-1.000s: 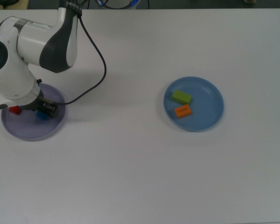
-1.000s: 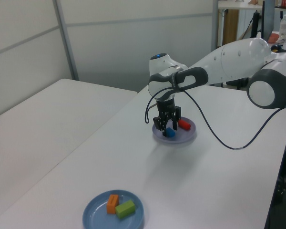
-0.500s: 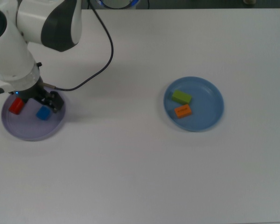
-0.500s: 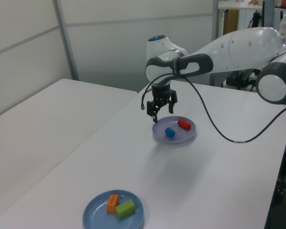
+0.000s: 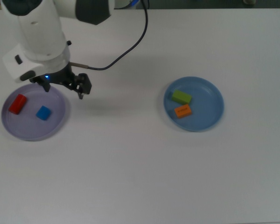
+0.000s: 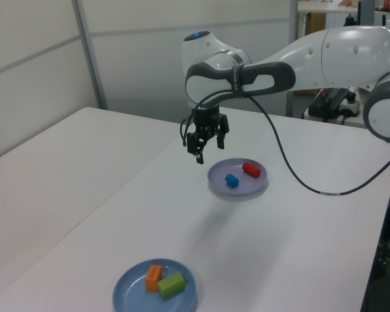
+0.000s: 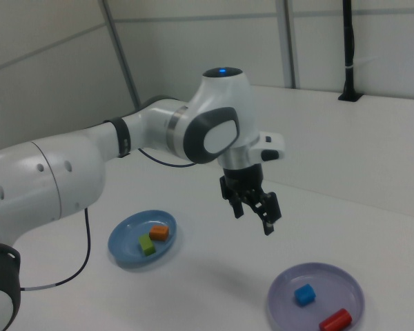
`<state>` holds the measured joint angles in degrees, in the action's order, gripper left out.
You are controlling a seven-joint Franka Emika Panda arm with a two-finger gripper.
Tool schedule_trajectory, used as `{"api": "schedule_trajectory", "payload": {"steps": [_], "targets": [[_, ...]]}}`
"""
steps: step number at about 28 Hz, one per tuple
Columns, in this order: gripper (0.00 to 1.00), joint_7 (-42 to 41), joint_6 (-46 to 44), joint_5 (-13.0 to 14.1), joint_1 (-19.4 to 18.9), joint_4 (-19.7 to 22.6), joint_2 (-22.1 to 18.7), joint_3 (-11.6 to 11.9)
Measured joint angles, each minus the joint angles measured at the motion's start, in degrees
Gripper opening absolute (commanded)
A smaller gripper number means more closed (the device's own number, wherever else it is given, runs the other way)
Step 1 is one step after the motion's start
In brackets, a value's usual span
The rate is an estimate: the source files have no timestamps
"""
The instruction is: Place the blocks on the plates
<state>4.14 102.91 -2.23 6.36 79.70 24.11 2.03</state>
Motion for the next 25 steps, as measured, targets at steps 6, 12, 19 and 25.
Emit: {"api": "schedule_trajectory", "payload": {"steps": [6, 12, 19, 25], "targets": [[1.00, -0.03, -1.73, -1.89, -3.03, 0.02, -1.27, -0.03], [1.00, -0.05, -3.42, -2.70, -4.45, 0.21, -1.44, -0.03], [1.00, -0.23, -3.67, -2.96, -4.47, 0.37, -1.44, 0.01], [1.00, -0.27, -3.68, -2.96, -4.47, 0.39, -1.44, 0.01]]}}
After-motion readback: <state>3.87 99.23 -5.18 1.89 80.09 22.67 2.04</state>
